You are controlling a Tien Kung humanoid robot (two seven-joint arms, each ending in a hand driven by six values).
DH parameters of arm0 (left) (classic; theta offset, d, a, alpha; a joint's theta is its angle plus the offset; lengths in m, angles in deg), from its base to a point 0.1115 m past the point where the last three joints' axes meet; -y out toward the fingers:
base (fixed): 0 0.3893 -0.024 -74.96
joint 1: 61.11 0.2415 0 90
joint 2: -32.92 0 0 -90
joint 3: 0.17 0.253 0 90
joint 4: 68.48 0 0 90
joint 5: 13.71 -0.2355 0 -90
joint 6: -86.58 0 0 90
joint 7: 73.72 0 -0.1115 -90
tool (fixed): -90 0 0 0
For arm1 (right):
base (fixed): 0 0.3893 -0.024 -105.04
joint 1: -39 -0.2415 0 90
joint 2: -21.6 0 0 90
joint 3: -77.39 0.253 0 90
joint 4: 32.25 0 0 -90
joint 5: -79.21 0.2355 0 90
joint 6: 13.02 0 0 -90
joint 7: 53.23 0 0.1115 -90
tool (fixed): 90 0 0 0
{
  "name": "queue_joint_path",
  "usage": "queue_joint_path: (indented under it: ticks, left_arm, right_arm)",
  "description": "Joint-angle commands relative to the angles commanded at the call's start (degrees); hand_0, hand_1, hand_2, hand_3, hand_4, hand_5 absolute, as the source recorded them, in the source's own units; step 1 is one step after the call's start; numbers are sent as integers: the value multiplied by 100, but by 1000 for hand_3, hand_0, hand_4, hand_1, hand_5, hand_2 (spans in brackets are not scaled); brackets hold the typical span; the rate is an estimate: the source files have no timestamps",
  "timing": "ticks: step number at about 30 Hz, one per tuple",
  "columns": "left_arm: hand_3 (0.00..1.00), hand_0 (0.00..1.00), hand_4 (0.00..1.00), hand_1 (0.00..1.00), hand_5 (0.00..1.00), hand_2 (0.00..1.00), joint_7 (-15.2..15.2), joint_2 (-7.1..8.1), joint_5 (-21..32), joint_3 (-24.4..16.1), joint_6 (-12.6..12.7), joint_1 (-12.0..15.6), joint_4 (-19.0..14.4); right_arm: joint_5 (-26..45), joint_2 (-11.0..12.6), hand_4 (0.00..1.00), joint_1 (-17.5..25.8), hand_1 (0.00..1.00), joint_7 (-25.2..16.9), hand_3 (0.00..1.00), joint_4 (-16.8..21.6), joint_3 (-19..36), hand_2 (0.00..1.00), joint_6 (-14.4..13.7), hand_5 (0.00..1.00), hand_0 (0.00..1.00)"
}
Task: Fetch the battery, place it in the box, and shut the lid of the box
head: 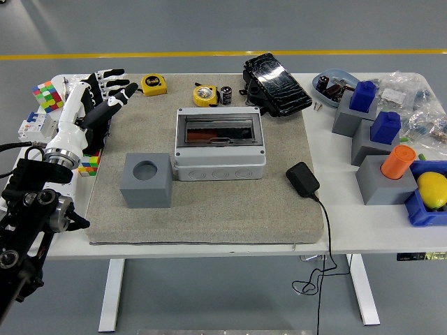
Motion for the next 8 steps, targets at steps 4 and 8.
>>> queue_joint_path:
  ticks: [4,8]
  left_arm:
    - [675,508,985,616,439,661,-1,17,2,12,2,1,2]
    - [675,508,985,616,439,661,1,26,1,28,-2,-1,2]
  right_arm:
    - [4,6,924,-6,600,-1,544,2,-24,591,-2,489,544]
    - [-3,9,924,-5,600,0,544,6,-42,591,0,489,544]
